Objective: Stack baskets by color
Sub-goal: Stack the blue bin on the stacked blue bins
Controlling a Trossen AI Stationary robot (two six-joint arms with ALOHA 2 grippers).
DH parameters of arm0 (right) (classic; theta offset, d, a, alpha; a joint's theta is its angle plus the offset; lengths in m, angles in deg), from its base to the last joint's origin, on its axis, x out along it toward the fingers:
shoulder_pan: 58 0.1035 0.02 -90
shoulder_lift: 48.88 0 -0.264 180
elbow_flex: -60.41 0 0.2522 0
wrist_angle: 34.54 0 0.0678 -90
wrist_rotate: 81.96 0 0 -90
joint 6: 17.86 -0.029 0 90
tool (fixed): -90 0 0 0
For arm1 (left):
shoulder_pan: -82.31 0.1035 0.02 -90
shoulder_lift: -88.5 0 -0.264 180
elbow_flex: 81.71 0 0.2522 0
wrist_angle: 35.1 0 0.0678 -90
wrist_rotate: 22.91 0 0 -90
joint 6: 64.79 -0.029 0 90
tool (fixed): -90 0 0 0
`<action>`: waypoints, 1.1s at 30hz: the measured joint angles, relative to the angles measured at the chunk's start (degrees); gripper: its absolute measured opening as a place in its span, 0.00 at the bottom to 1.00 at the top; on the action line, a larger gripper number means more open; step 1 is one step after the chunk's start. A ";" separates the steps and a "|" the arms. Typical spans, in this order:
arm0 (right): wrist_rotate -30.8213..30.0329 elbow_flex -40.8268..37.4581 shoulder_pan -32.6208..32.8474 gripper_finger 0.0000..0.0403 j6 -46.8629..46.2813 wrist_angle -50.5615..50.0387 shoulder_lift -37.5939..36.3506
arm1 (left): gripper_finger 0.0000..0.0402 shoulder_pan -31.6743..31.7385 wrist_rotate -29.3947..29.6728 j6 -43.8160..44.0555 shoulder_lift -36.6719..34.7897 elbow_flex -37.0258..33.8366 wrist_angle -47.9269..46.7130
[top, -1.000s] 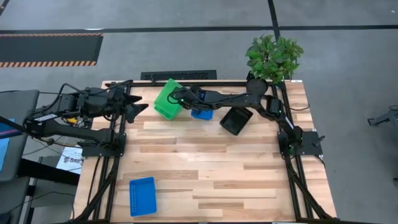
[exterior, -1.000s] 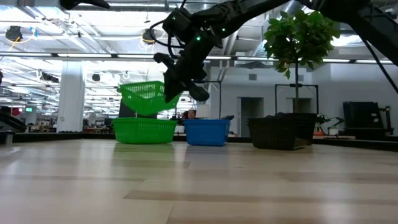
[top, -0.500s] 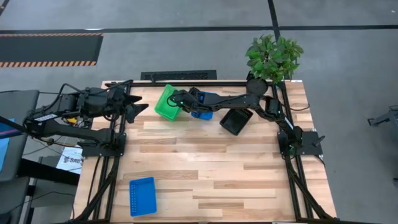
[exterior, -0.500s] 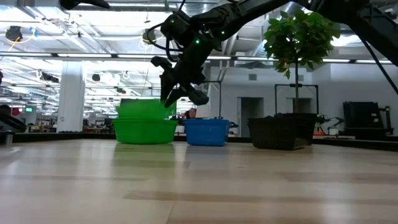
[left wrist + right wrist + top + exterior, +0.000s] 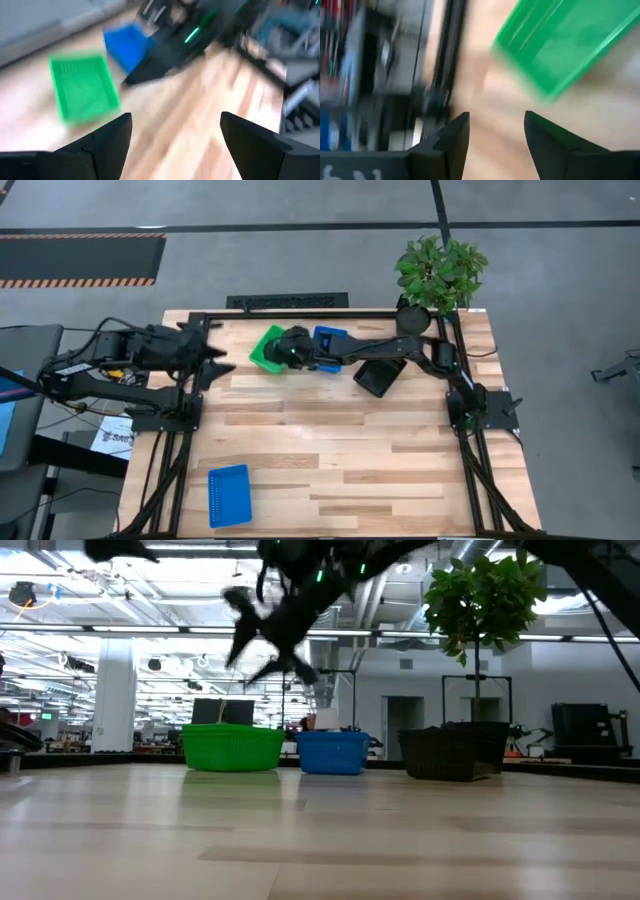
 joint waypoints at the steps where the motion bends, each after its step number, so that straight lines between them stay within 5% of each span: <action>1: 1.89 0.01 1.06 0.52 2.37 -0.98 -0.92 | 0.72 -0.09 -1.73 1.14 -0.01 -0.13 -2.53; 6: 4.43 0.04 8.71 0.52 7.38 -13.37 -4.33 | 0.72 -3.26 -12.73 7.93 1.03 -5.21 -9.18; 14: -4.32 0.04 22.86 0.50 3.13 -32.73 -7.95 | 0.72 -16.77 -21.28 17.24 3.50 -18.12 -1.39; 27: -5.82 0.02 30.87 0.50 -3.90 -40.80 -7.97 | 0.72 -44.62 -14.87 26.51 16.81 -22.33 10.03; 33: -5.78 0.02 31.53 0.50 -4.22 -41.11 -7.98 | 0.72 -48.62 -11.42 26.89 22.64 -22.35 15.82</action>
